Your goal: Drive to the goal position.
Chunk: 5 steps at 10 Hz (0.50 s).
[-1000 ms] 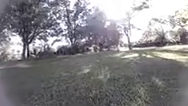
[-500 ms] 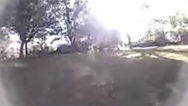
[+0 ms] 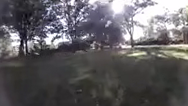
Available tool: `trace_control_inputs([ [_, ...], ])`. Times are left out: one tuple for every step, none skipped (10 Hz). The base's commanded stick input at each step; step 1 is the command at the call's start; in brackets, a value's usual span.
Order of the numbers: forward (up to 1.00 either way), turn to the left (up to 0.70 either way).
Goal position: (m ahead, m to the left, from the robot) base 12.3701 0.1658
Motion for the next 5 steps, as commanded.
trace_control_inputs([
  [0.91, 0.0],
  [0.91, 0.0],
  [0.94, 0.0],
  [0.94, 0.0],
  [0.94, 0.0],
])
